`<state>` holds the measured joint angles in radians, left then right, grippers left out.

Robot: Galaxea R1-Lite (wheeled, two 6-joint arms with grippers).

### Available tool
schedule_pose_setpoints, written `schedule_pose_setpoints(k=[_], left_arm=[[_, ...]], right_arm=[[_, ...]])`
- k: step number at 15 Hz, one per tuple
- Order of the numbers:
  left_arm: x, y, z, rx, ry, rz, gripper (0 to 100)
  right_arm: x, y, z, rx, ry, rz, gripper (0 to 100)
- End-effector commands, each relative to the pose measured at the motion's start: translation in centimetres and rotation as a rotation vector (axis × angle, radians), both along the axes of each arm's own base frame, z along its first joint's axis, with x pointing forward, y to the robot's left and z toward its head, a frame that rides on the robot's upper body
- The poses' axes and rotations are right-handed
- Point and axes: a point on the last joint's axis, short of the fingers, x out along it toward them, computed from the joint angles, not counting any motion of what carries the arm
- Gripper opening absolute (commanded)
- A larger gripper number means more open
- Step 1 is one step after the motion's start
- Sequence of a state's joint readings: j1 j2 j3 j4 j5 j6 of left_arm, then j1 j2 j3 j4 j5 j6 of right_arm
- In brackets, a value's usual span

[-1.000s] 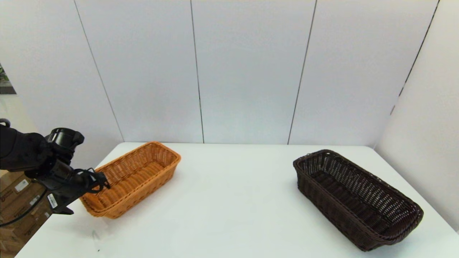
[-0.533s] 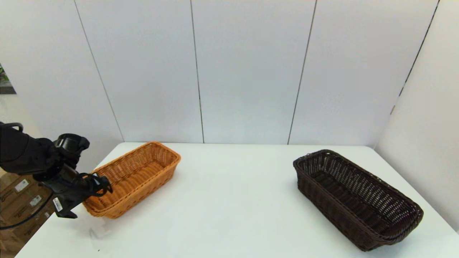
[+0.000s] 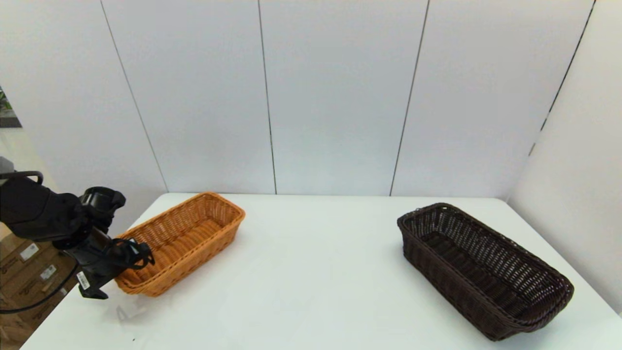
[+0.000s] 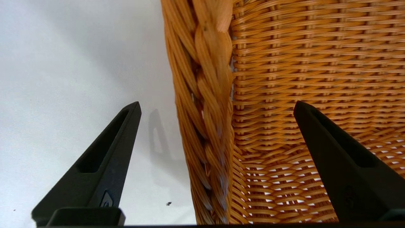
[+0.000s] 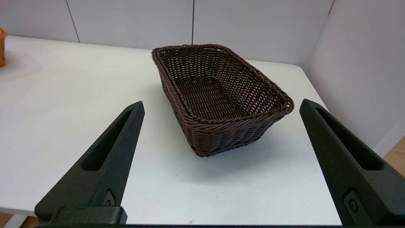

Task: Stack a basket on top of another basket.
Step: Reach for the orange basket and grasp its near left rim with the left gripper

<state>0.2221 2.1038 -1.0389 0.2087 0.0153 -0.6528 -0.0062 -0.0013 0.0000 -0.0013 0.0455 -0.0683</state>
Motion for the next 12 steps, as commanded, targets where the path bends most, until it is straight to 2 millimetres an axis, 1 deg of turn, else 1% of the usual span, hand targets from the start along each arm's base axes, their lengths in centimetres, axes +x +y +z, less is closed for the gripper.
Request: schedule_pose_setpoints(k=[1, 4, 5, 12], left_arm=[[0.04, 0.07, -0.65, -0.008, 0.02, 0.013, 100], [0.04, 0.07, -0.65, -0.008, 0.02, 0.013, 100], [0.04, 0.07, -0.65, -0.008, 0.02, 0.013, 0], [0.05, 0.08, -0.65, -0.007, 0.018, 0.013, 0]], right_arm=[[0.01, 0.0, 0.01, -0.001, 0.001, 0.001, 100], [0.01, 0.0, 0.01, -0.001, 0.001, 0.001, 100], [0.01, 0.0, 0.01, -0.001, 0.001, 0.001, 100], [0.01, 0.0, 0.01, -0.001, 0.001, 0.001, 100]])
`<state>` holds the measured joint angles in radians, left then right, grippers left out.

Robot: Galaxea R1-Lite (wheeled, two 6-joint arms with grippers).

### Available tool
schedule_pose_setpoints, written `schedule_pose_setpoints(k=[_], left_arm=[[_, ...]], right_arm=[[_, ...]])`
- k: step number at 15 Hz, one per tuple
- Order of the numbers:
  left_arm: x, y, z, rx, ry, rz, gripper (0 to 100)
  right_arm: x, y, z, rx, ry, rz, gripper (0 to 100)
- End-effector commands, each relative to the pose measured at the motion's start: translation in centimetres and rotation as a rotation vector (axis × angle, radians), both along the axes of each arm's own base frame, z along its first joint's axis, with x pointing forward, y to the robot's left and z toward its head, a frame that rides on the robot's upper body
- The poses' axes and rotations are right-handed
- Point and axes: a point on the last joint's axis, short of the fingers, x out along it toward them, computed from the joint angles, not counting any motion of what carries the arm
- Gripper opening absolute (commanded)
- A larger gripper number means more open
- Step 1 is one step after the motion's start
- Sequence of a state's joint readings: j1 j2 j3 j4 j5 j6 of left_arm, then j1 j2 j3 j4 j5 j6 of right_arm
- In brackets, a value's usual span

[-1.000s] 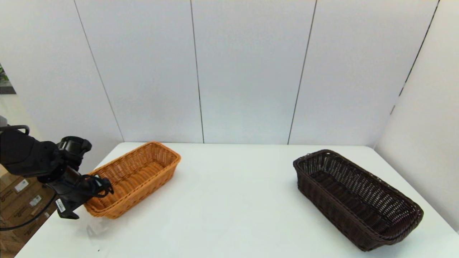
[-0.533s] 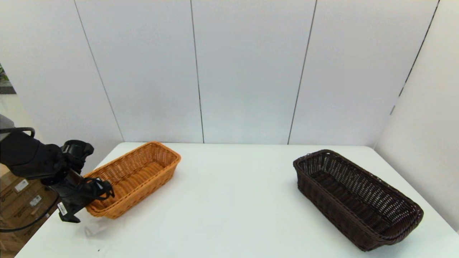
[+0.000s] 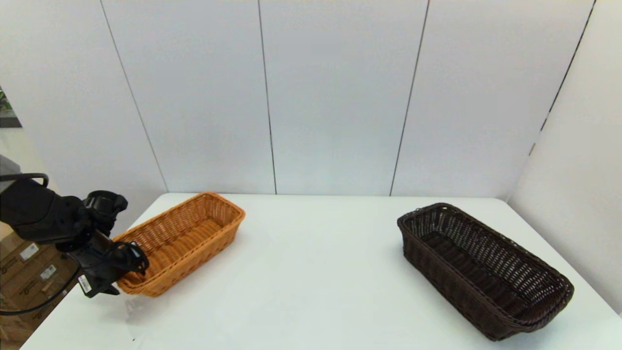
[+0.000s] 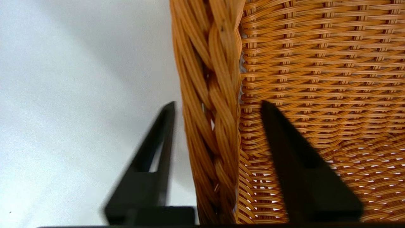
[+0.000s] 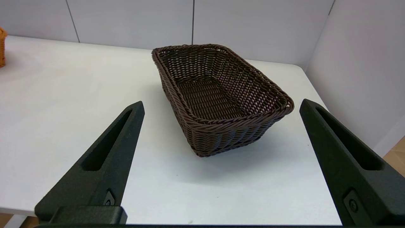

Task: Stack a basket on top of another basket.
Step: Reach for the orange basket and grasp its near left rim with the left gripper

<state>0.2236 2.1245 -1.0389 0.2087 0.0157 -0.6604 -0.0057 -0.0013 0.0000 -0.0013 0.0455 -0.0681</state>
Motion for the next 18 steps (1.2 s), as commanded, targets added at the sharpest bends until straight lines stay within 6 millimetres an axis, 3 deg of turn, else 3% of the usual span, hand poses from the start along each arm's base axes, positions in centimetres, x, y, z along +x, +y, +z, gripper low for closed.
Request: schedule_pose_setpoints(k=[1, 8, 18], left_arm=[[0.0, 0.0, 0.0, -0.003, -0.002, -0.001, 0], [0.3, -0.1, 0.2, -0.012, -0.034, -0.016, 0], [1.1, -3.9, 0.9, -0.216, -0.127, -0.222, 0]], right_arm=[[0.0, 0.0, 0.0, -0.001, 0.001, 0.0, 100], [0.0, 0.0, 0.0, -0.001, 0.001, 0.0, 100], [0.0, 0.0, 0.0, -0.001, 0.001, 0.0, 100]])
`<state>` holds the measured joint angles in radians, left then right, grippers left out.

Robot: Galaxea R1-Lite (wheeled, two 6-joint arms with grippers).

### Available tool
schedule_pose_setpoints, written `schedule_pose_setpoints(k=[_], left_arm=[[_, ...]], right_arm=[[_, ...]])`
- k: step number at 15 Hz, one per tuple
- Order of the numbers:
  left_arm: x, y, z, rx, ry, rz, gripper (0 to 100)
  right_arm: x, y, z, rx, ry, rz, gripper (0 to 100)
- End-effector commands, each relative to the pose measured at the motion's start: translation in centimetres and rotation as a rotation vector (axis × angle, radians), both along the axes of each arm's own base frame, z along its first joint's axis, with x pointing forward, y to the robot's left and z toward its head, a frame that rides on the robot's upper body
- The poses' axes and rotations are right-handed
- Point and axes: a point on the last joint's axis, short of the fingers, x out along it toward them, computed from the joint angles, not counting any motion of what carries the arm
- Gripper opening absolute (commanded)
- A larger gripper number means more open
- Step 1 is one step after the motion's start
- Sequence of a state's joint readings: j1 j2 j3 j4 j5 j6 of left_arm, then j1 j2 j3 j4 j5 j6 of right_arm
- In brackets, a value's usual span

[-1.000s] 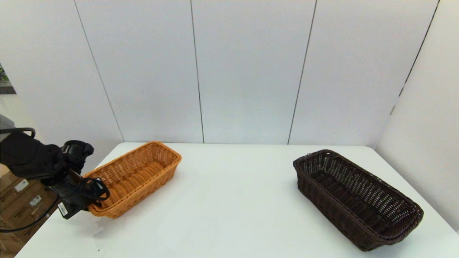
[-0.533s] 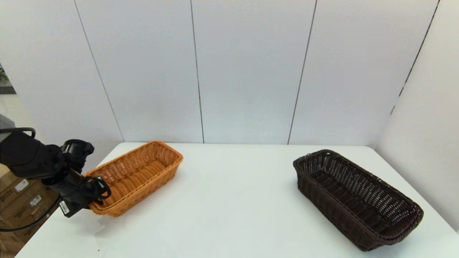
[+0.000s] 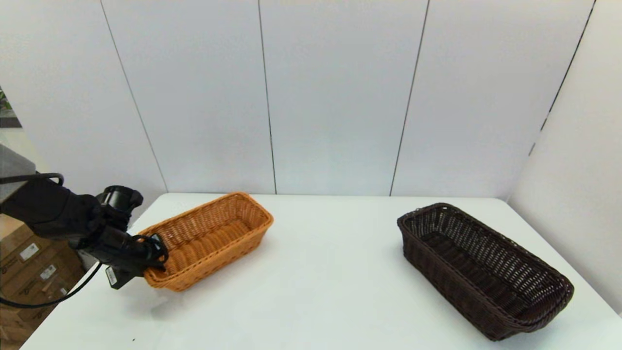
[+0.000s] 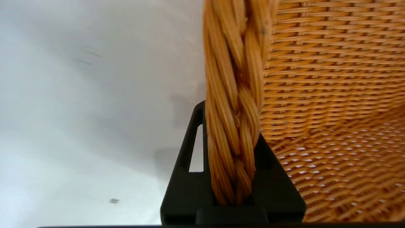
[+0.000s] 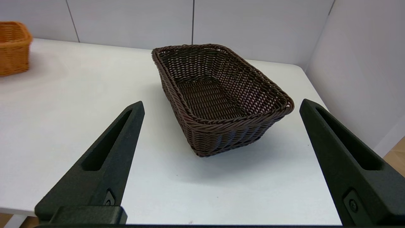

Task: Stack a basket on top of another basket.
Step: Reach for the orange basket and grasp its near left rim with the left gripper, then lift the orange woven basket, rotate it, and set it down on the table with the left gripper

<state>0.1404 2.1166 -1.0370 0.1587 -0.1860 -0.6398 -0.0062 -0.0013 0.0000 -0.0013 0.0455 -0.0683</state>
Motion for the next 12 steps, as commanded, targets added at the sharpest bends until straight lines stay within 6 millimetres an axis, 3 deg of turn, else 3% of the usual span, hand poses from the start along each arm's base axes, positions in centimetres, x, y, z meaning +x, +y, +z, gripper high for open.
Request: schedule_pose_setpoints(k=[1, 7, 12], left_arm=[[0.1, -1.4, 1.0, -0.059, -0.061, -0.1, 0], [0.0, -6.1, 1.9, -0.037, -0.103, -0.307, 0], [0.2, -7.7, 1.8, -0.044, -0.145, -0.5, 0]], right_arm=[[0.0, 0.0, 0.0, -0.001, 0.001, 0.001, 100], [0.0, 0.0, 0.0, -0.001, 0.001, 0.001, 100], [0.0, 0.0, 0.0, -0.001, 0.001, 0.001, 100]])
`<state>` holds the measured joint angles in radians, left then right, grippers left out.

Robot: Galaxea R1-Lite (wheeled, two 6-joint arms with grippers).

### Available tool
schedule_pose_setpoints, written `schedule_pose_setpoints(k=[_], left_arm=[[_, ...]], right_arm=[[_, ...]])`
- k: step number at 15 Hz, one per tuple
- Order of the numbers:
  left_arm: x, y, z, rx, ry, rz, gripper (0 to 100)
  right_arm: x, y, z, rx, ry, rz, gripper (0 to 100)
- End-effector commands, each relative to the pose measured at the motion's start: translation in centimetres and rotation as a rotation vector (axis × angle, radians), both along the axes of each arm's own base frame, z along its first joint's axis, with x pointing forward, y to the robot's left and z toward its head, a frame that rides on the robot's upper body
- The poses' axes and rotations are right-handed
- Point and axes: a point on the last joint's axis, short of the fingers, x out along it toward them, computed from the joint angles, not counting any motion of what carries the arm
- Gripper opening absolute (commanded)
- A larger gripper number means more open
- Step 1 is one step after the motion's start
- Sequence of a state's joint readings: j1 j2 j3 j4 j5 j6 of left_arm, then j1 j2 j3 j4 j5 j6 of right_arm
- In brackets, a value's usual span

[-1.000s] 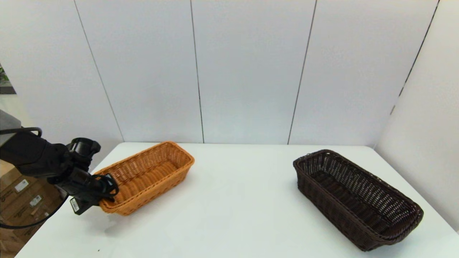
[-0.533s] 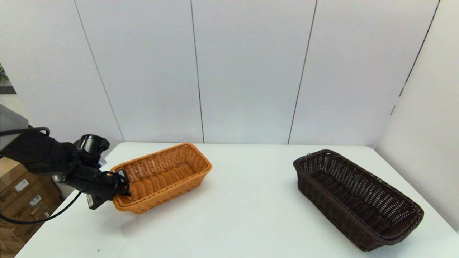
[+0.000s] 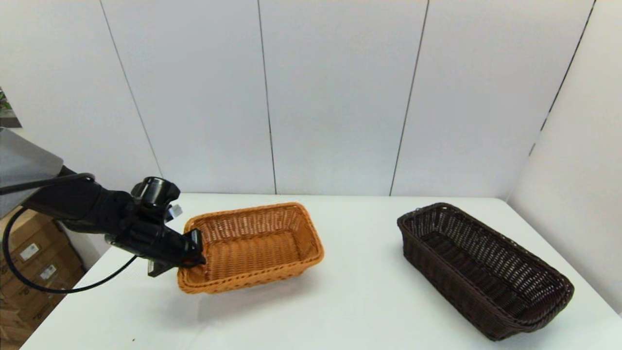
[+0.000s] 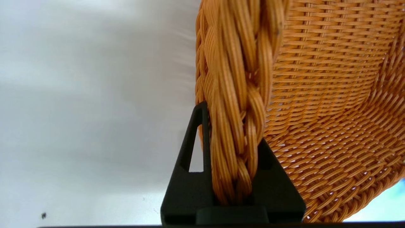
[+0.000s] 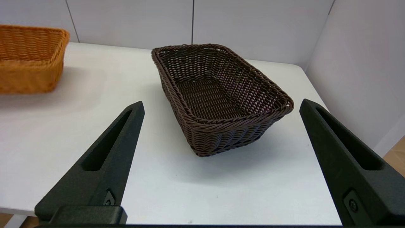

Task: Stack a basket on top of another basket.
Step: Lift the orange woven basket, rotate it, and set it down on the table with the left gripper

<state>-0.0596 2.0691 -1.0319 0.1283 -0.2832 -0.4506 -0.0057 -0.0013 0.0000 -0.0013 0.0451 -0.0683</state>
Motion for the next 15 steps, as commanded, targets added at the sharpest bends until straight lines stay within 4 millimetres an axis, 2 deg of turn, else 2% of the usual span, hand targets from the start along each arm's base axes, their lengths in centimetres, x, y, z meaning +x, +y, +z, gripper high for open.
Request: schedule_pose_setpoints(k=[1, 6, 11, 15], left_arm=[[0.1, -0.9, 0.2, -0.051, -0.04, -0.128, 0], [1.1, -1.9, -0.7, -0.069, -0.093, -0.172, 0], [2.0, -5.1, -0.2, -0.078, -0.128, -0.249, 0], [1.8, -7.3, -0.6, -0.094, -0.104, -0.279, 0]], right_arm=[[0.0, 0.0, 0.0, -0.001, 0.001, 0.001, 100], [0.0, 0.0, 0.0, -0.001, 0.001, 0.001, 100], [0.0, 0.0, 0.0, -0.001, 0.001, 0.001, 100], [0.0, 0.0, 0.0, -0.001, 0.001, 0.001, 100]])
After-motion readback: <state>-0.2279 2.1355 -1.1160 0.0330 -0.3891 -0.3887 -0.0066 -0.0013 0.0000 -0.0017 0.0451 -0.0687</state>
